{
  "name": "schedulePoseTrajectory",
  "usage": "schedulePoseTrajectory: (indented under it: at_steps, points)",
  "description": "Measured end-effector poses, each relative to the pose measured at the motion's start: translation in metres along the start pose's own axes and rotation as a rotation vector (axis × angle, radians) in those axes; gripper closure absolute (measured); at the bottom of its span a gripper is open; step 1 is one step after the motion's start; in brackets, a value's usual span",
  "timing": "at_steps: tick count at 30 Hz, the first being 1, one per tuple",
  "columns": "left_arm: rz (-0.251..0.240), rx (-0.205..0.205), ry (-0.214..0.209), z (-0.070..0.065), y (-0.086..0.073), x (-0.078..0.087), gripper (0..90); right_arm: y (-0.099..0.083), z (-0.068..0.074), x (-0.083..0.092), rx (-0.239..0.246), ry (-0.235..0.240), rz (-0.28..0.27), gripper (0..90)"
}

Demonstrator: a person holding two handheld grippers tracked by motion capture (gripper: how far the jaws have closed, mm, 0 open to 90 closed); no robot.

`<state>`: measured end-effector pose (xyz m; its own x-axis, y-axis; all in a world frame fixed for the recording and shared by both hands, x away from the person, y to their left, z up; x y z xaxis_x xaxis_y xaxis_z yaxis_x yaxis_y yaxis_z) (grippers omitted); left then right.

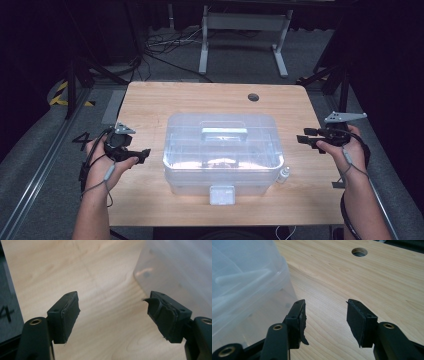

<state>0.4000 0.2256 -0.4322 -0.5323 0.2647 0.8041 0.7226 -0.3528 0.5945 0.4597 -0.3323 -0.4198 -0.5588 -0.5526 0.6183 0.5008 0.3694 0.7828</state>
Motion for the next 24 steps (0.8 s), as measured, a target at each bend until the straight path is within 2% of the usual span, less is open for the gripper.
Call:
schedulePoseTrajectory:
  at_steps: [1,2,3,4,5,6,8,10,12,14,18,19,21,24]
  points:
    - [-0.007,0.008,-0.014,0.001,0.000,-0.001,27.0,-0.001,0.001,0.001,0.005,-0.005,0.003,53.4]
    - [-0.007,0.011,-0.043,0.003,0.000,-0.001,35.6,-0.002,0.002,0.002,0.014,0.004,0.002,56.4]
    - [0.005,0.003,-0.063,0.003,-0.001,-0.001,38.4,-0.003,0.004,0.002,0.011,0.011,0.008,55.8]
    - [0.004,-0.008,-0.068,0.002,0.000,-0.001,37.0,-0.003,0.005,0.003,0.011,0.013,0.011,55.7]
    - [-0.035,-0.037,-0.073,0.002,0.003,0.001,37.1,-0.004,0.005,0.003,0.022,0.008,0.011,55.4]
    - [-0.035,-0.037,-0.073,0.002,0.003,0.001,37.2,-0.004,0.005,0.003,0.022,0.008,0.011,55.4]
    - [-0.102,-0.044,-0.116,-0.003,0.009,0.008,37.9,-0.005,0.005,0.004,0.027,0.007,0.020,55.4]
    - [-0.141,-0.062,-0.135,-0.008,0.012,0.013,40.8,-0.006,0.006,0.002,0.024,0.020,0.017,54.1]
    - [-0.148,-0.065,-0.141,-0.011,0.014,0.018,43.2,-0.007,0.006,0.002,0.027,0.023,0.012,53.7]
    - [-0.171,-0.064,-0.148,-0.013,0.018,0.024,43.8,-0.009,0.008,0.002,-0.011,0.032,0.040,54.3]
    - [-0.190,-0.070,-0.156,-0.017,0.023,0.033,46.0,-0.008,0.010,0.001,0.000,0.039,0.044,52.9]
    - [-0.207,-0.079,-0.179,-0.021,0.026,0.039,46.0,-0.008,0.010,0.001,0.000,0.036,0.045,52.2]
    - [-0.227,-0.089,-0.200,-0.025,0.029,0.045,44.7,-0.010,0.009,0.002,0.008,0.012,0.055,51.4]
    - [-0.248,-0.113,-0.196,-0.027,0.035,0.050,43.2,-0.011,0.009,0.003,0.003,0.009,0.056,51.1]
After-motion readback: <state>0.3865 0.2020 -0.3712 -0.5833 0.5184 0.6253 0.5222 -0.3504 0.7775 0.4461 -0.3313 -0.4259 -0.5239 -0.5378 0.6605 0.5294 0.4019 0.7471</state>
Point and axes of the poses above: each handheld gripper's, and its own axes: x roughly backward along the jaws, y roughly out of its top, z roughly to its left, the point moved 6 cm from there along -x, roughly forward along the jaws
